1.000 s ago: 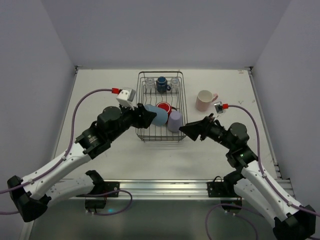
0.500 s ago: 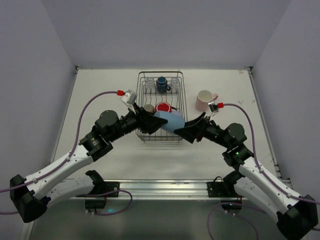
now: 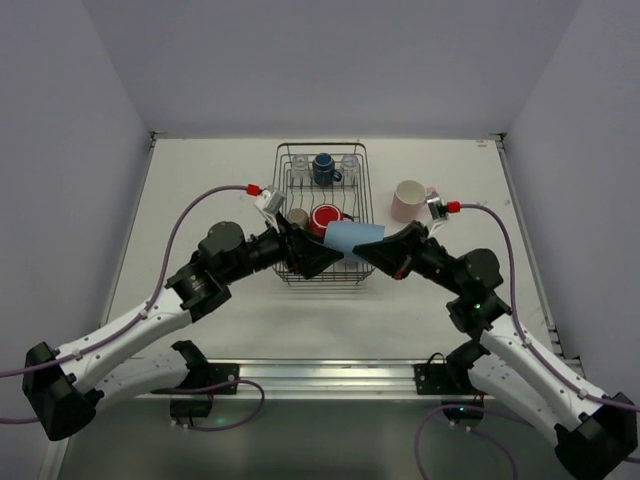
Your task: Unload the cups from the dish rack
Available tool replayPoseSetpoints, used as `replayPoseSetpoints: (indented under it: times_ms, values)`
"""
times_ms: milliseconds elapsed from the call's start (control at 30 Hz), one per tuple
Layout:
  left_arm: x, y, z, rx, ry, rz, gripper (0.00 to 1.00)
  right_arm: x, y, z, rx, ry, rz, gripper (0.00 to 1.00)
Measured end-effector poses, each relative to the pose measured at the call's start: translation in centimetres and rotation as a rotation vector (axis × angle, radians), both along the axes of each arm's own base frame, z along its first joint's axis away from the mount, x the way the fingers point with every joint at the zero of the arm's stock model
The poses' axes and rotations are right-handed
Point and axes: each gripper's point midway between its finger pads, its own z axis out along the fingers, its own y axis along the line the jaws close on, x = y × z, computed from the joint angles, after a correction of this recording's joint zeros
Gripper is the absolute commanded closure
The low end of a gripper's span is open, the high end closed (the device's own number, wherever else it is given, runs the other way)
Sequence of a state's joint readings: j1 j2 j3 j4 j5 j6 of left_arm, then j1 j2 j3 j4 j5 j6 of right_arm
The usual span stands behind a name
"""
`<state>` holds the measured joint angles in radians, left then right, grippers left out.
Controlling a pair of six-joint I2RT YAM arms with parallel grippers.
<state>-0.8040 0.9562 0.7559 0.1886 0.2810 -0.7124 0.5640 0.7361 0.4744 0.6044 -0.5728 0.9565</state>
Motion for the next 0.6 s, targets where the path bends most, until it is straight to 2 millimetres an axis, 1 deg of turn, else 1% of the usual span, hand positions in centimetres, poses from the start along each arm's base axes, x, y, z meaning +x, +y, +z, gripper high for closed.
replayPoseSetpoints:
  times_ms: [100, 167, 267, 333, 367, 433, 467, 533, 600]
  values:
    - [0.1, 0.7, -0.9, 0.080, -0.004, 0.024, 0.00, 1.6, -0.9, 0.1, -0.068, 0.027, -0.107, 1.00]
    - [0.4, 1.7, -1.0, 0.151, -0.023, 0.063, 0.00, 2.6, -1.6, 0.5, -0.144, 0.047, -0.186, 1.00]
    - [1.2, 4.1, -0.3, 0.237, -0.082, 0.158, 0.00, 4.3, -3.9, 2.0, -0.281, 0.056, -0.355, 1.00]
    - [1.6, 6.1, 0.0, 0.285, -0.120, 0.236, 0.00, 5.3, -5.7, 2.4, -0.376, 0.062, -0.464, 1.00]
    - [1.7, 7.1, -0.1, 0.312, -0.131, 0.276, 0.00, 5.8, -6.7, 2.0, -0.436, 0.075, -0.515, 1.00]
    - [2.0, 9.0, -0.5, 0.356, -0.149, 0.344, 0.00, 7.0, -8.4, 0.7, -0.559, 0.115, -0.600, 1.00]
    - [2.1, 9.8, -1.1, 0.384, -0.153, 0.374, 0.00, 7.7, -9.2, -0.6, -0.628, 0.143, -0.633, 1.00]
    - [2.4, 11.1, -2.3, 0.430, -0.147, 0.424, 0.00, 8.8, -10.5, -3.6, -0.768, 0.212, -0.667, 1.00]
    - [2.7, 12.1, -3.8, 0.485, -0.140, 0.463, 0.00, 9.7, -11.6, -7.1, -0.914, 0.295, -0.673, 1.00]
